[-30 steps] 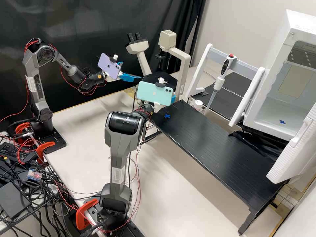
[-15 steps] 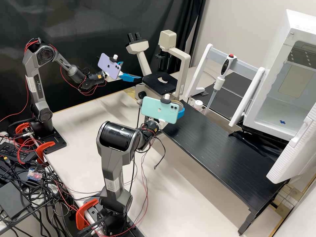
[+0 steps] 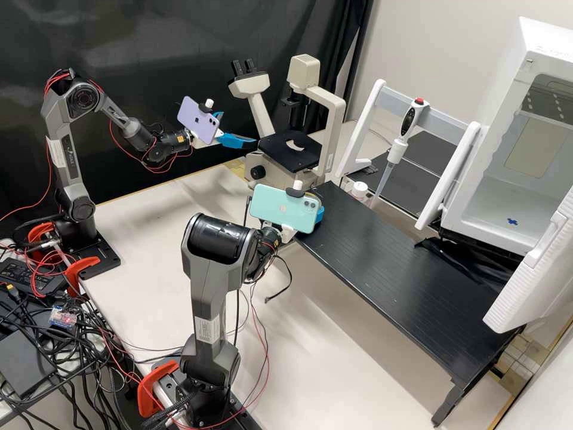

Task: Move the petri dish to the bench

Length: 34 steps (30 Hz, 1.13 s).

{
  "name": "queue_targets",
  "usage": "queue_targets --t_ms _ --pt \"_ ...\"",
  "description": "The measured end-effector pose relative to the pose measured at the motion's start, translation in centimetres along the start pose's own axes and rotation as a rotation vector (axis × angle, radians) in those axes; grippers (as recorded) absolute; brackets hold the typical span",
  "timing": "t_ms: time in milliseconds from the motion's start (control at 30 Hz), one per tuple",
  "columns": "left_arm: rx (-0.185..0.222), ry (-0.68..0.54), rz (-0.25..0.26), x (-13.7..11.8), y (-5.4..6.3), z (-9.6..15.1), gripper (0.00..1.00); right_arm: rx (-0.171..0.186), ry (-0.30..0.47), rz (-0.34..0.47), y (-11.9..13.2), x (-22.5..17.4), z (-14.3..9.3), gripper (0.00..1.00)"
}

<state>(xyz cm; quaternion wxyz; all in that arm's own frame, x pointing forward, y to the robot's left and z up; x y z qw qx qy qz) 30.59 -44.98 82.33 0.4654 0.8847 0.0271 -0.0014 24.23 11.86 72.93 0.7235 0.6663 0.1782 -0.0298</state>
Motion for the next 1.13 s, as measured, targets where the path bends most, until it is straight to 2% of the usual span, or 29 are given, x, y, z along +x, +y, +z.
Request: queue_targets --t_ms 467,567,700,767,900,933,967,1033,1133 --pt "0.000 0.000 0.000 0.0 0.0 0.0 1.00 -0.004 -0.009 0.008 -0.1 -0.3 0.6 1.00" --pt "0.000 0.000 0.000 0.0 0.0 0.0 1.00 -0.013 0.016 0.008 -0.2 -1.2 0.1 1.00" --pt "0.000 0.000 0.000 0.0 0.0 0.0 1.00 -0.056 0.083 0.010 -0.2 -3.1 -1.0 1.00" --pt "0.000 0.000 0.000 0.0 0.0 0.0 1.00 -0.073 0.127 0.041 0.1 -4.1 -1.7 1.00" --pt "0.000 0.000 0.000 0.0 0.0 0.0 1.00 -0.086 0.228 0.224 2.2 -6.5 -3.4 1.00" --pt "0.000 0.000 0.000 0.0 0.0 0.0 1.00 -0.078 0.233 0.292 3.2 -7.1 -3.6 1.00" --pt "0.000 0.000 0.000 0.0 0.0 0.0 1.00 -0.066 0.232 0.319 3.6 -7.4 -3.7 1.00" --pt "0.000 0.000 0.000 0.0 0.0 0.0 1.00 -0.027 0.227 0.419 5.0 -8.4 -3.6 1.00" --pt "0.000 0.000 0.000 0.0 0.0 0.0 1.00 0.005 0.211 0.513 6.6 -9.1 -3.0 1.00"
